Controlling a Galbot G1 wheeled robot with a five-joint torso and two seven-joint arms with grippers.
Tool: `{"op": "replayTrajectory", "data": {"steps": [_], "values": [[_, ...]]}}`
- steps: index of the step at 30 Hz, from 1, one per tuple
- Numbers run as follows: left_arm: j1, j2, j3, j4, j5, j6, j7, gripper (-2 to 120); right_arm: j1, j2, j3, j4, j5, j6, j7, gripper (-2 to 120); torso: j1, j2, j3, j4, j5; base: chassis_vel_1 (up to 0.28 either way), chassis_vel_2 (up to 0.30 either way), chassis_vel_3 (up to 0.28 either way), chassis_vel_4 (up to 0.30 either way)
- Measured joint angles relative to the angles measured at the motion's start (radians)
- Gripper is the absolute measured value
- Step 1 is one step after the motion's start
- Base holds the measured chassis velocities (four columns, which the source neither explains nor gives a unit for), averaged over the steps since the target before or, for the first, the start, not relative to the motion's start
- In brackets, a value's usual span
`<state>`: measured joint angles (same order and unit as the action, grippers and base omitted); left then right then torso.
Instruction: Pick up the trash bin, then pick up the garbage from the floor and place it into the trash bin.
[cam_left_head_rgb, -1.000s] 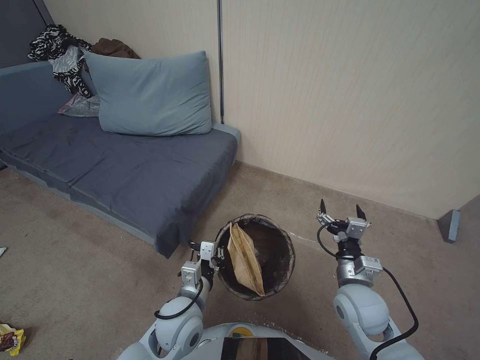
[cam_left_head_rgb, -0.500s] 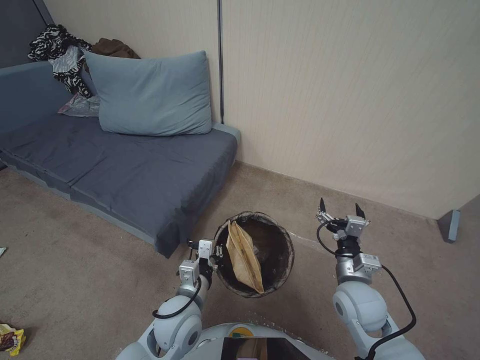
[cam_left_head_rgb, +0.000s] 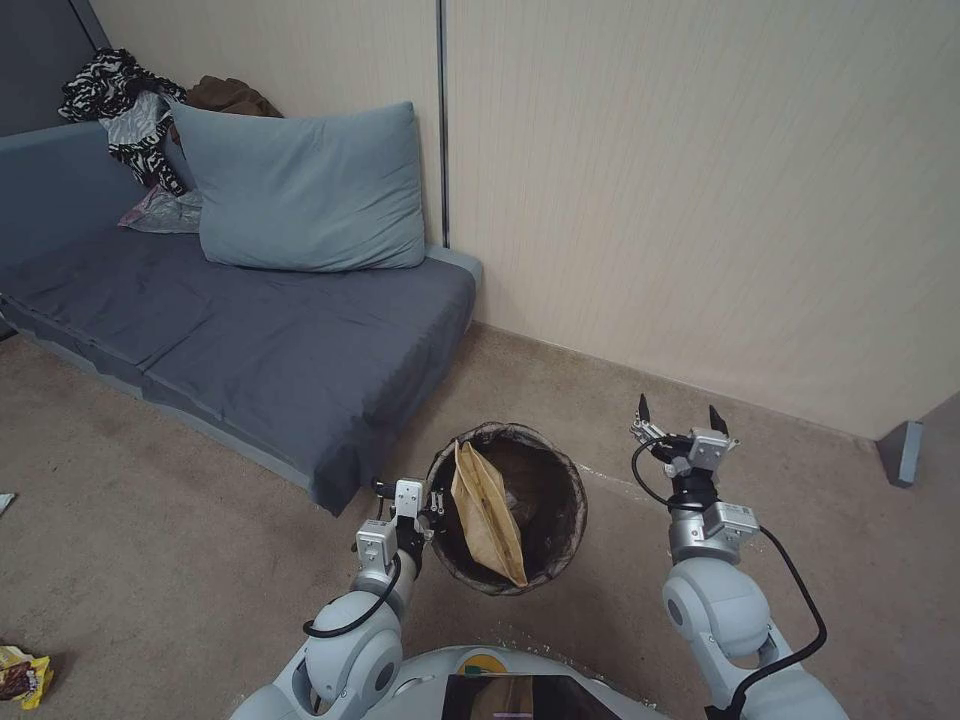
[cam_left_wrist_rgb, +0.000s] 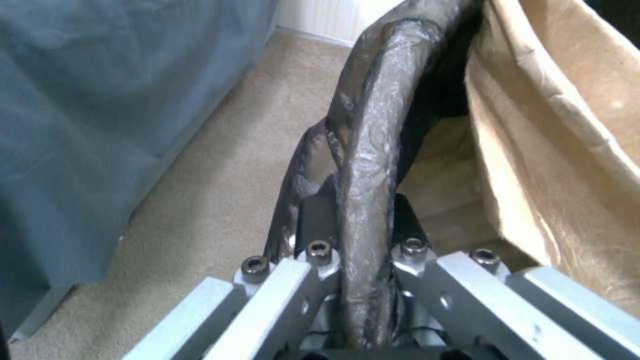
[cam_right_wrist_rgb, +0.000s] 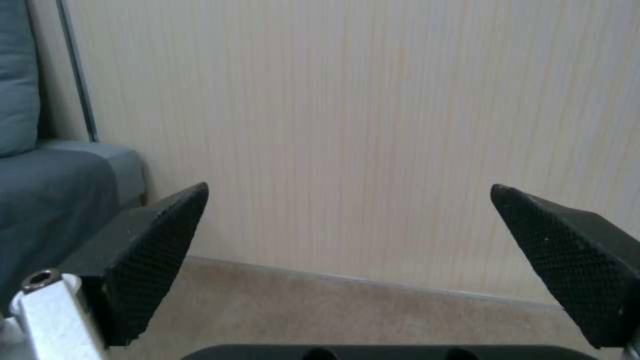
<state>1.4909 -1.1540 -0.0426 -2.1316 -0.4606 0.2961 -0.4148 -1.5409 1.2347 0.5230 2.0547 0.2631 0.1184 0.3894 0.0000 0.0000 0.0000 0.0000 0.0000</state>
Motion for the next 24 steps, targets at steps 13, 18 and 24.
{"op": "replayTrajectory", "data": {"steps": [13,18,24], "values": [[0.003,0.0,-0.003,-0.002,-0.002,-0.001,0.0,0,0.005,0.004,-0.009,0.0,-0.001,-0.006,0.003,100,0.0,0.0,0.0,-0.0001,0.0,0.0,0.0,0.0,0.0],[0.003,-0.001,-0.003,-0.002,-0.001,-0.002,0.0,0,0.004,0.004,-0.011,0.0,-0.002,-0.007,0.003,100,0.0,0.0,0.0,-0.0001,0.0,0.0,0.0,0.0,0.0],[0.003,-0.002,-0.003,-0.001,-0.001,-0.002,0.0,0,0.004,0.003,-0.011,0.003,-0.002,-0.009,0.004,100,0.0,0.0,0.0,0.0001,0.0,0.056,0.04,0.046,0.054]]}}
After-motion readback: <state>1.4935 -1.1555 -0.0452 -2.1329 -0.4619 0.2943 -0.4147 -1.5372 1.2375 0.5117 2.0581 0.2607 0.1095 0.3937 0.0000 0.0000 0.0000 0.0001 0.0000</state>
